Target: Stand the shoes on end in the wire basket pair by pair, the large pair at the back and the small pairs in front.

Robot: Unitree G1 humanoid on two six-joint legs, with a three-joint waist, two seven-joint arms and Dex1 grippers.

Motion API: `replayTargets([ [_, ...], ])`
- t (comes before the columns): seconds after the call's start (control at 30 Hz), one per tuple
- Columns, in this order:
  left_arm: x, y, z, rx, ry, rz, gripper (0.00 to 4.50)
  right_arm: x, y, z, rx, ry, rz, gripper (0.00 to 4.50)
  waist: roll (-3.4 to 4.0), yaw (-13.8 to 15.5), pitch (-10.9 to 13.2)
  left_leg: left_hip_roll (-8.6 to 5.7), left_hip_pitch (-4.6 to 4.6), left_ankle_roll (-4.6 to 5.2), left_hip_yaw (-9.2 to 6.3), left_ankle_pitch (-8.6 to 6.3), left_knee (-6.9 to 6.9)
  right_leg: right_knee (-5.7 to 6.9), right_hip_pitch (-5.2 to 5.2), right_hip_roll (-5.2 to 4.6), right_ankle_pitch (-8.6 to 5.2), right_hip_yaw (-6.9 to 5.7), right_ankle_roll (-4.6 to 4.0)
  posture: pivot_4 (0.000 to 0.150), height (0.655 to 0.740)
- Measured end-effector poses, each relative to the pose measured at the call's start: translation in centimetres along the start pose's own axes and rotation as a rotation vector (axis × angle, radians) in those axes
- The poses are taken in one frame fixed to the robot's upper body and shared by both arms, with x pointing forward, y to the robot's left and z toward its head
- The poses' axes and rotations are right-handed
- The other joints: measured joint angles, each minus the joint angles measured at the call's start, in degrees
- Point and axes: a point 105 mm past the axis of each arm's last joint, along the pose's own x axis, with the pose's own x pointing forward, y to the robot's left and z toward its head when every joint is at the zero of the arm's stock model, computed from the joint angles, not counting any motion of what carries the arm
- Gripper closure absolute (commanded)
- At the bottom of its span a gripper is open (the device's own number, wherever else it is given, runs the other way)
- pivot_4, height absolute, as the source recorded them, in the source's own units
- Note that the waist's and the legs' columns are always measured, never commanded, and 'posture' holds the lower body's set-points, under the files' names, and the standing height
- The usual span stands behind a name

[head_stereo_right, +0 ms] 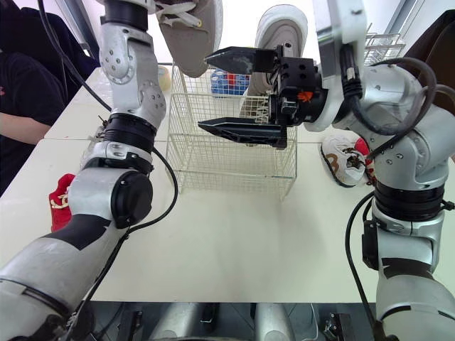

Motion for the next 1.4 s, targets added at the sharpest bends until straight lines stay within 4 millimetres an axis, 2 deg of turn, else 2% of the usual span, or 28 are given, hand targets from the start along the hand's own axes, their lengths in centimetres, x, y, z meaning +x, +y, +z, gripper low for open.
replayTargets([
  [0.3,-2.3,-2.4,-1.5,0.089,-0.013,-0.044,4.45,-0.2,0.5,0.7,-0.011,0.027,-0.036,0.00,0.00,0.10,0.00,-0.02,0.00,0.14,0.00,-0.08,0.06,0.00,0.04,-0.01,0.00,0.00,0.00,0.150,0.7400],
  [0.57,-3.3,-3.4,-1.1,0.149,-0.073,-0.052,4.45,-0.4,0.5,0.9,-0.001,0.034,-0.054,0.00,0.00,0.13,-0.03,-0.01,0.03,0.28,0.00,-0.17,0.07,0.01,0.08,-0.01,0.00,0.00,0.00,0.150,0.7400],
  [0.83,-4.1,-2.7,-1.5,0.181,-0.059,-0.020,4.45,-0.5,0.4,0.9,0.001,0.035,-0.058,0.00,-0.01,0.21,-0.21,-0.02,0.17,0.31,-0.01,-0.19,0.11,0.01,0.26,-0.01,0.00,-0.01,0.00,0.150,0.7400],
  [0.97,-4.9,-2.2,-2.2,0.186,-0.027,0.000,4.45,-0.5,0.4,0.9,0.002,0.036,-0.059,0.00,-0.02,0.37,-0.25,-0.02,1.06,0.53,-0.02,-0.35,-0.03,-0.17,1.09,-0.01,0.00,-0.02,0.00,0.150,0.7400],
  [1.03,-5.3,-2.0,-2.6,0.191,-0.005,0.004,4.45,-0.5,0.4,0.9,0.002,0.036,-0.057,0.00,-0.03,0.46,-0.53,-0.01,1.10,0.56,-0.04,-0.37,-0.02,-0.25,1.20,-0.01,-0.01,-0.03,0.01,0.150,0.7400],
  [1.4,-7.3,-0.1,-4.7,0.277,0.115,0.046,4.45,-0.5,0.3,0.9,-0.001,0.034,-0.055,0.00,0.08,3.17,-1.63,-0.04,1.61,0.63,-0.12,-0.61,0.00,-0.94,1.84,-0.01,-0.01,-0.06,0.01,0.150,0.7400],
])
